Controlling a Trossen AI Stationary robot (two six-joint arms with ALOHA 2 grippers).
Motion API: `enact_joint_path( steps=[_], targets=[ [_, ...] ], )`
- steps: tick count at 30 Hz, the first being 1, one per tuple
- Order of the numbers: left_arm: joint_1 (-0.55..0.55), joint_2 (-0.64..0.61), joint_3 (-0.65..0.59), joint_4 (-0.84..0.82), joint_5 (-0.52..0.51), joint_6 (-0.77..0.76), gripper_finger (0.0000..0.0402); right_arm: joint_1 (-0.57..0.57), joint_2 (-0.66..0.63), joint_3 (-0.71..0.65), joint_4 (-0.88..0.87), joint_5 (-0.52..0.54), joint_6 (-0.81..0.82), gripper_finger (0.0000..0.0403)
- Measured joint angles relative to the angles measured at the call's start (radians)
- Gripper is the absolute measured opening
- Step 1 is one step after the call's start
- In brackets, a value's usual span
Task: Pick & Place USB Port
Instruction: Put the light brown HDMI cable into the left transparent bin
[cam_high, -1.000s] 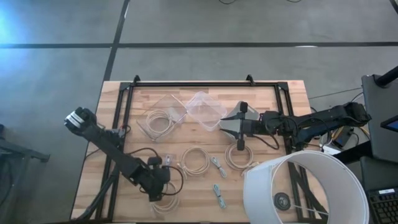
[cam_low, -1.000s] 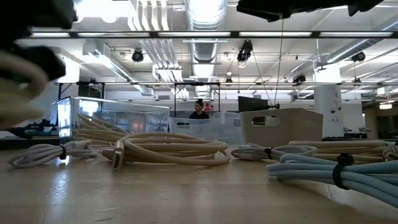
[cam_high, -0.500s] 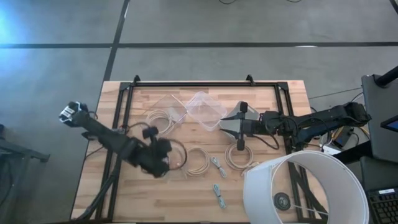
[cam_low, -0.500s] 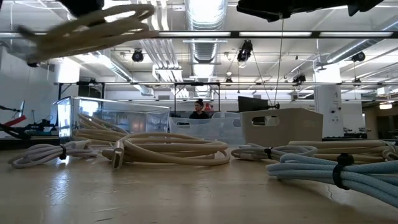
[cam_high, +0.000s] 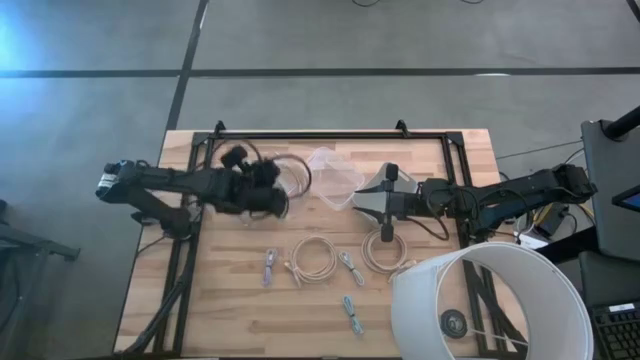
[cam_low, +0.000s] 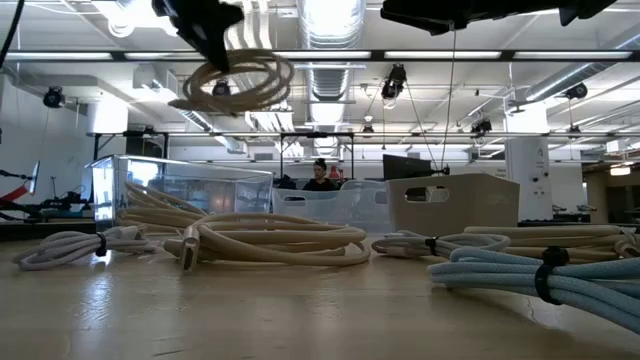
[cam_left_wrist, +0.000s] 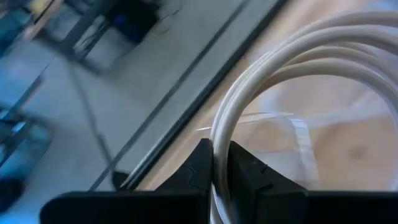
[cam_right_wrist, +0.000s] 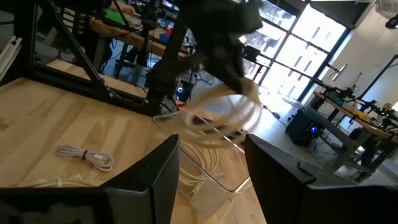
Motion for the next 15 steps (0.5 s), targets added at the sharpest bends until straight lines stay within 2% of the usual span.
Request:
enact_joint_path(
  steps=[8,15],
  targets=[
    [0.231,0.0,-0.134,0.017,-0.015,-0.1,0.003,0.0,0.0,0.0,0.0,0.0,-0.002,0.0178],
    [0.279,0.0,-0.294,0.187,0.005,-0.179,0.003,0.0,0.0,0.0,0.0,0.0,-0.019,0.0178]
  ],
)
